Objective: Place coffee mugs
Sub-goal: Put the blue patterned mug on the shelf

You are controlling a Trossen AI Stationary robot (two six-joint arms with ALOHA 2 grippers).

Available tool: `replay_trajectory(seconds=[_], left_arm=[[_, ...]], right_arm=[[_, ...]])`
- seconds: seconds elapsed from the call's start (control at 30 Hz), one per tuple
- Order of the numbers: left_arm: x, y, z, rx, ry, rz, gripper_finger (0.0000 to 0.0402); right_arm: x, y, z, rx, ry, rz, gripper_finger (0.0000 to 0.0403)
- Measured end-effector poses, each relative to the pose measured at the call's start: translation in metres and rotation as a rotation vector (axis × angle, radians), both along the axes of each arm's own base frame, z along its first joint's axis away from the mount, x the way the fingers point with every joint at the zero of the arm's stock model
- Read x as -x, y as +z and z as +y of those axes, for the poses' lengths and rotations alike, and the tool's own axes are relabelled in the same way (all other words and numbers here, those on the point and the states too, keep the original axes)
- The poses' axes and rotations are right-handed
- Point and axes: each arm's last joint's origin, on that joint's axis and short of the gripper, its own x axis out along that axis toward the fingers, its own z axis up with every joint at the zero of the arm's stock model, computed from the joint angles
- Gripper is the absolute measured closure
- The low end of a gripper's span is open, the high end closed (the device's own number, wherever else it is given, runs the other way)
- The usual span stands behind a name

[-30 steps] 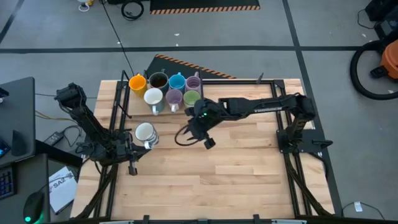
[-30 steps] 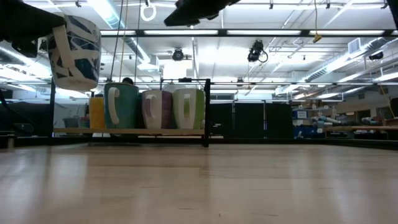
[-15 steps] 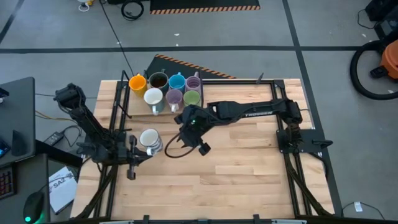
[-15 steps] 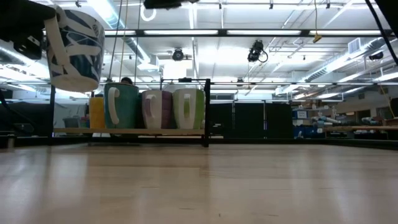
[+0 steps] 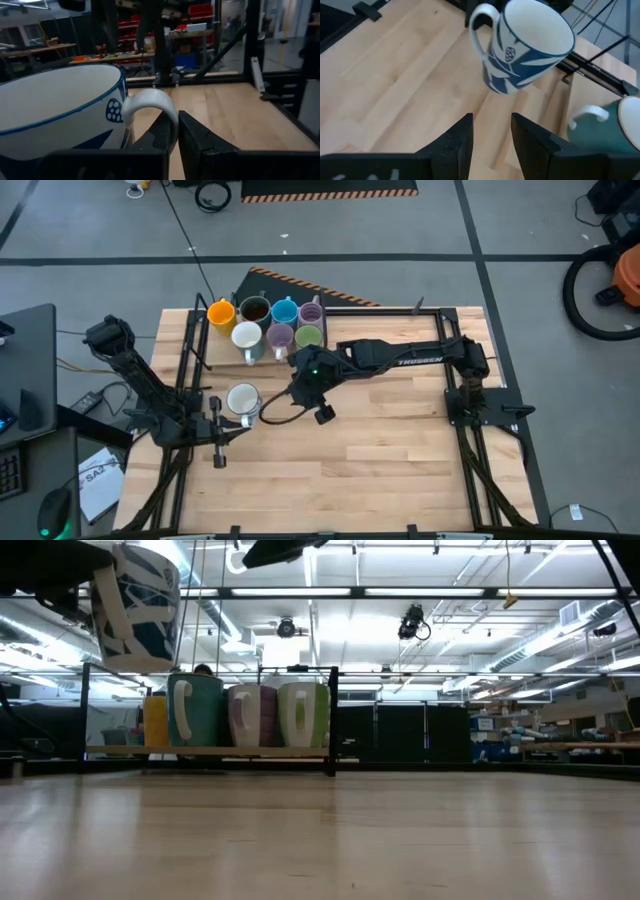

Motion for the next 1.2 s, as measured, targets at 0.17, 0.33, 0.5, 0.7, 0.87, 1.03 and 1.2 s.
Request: replay_trajectory(seconds=[0.17,0.33,0.5,0.7,0.87,1.03,1.2], left_arm=[[-0.011,0.003,0.002,-0.029,0.003,0.02,0.0379],[-0.03,0.012,0.003,-0.023,-0.066,0.052,0.0379],[-0.054,0.028,0.003,0.007,-0.168,0.21,0.0379],[-0.07,0.051,0.006,-0.065,-0.306,0.279,0.0379],[-0.078,0.051,0.024,-0.104,-0.31,0.327,0.0377],[-0.073,0.06,0.049,-0.089,-0.268,0.327,0.0379],[-0.057,0.075,0.065,-0.083,-0.248,0.271,0.0379]], right_arm=[[0.011,0.014,-0.001,0.011,-0.041,-0.012,0.0265],[0.021,0.026,-0.003,0.0,-0.052,-0.023,0.0266],[0.037,0.044,-0.009,-0.003,-0.063,-0.041,0.0266],[0.064,0.071,-0.02,-0.049,-0.076,-0.069,0.0266],[0.076,0.077,-0.022,-0.109,-0.055,-0.045,0.0266],[0.077,0.073,-0.02,-0.11,-0.053,-0.005,0.0266],[0.077,0.069,-0.019,-0.109,-0.051,0.012,0.0266]])
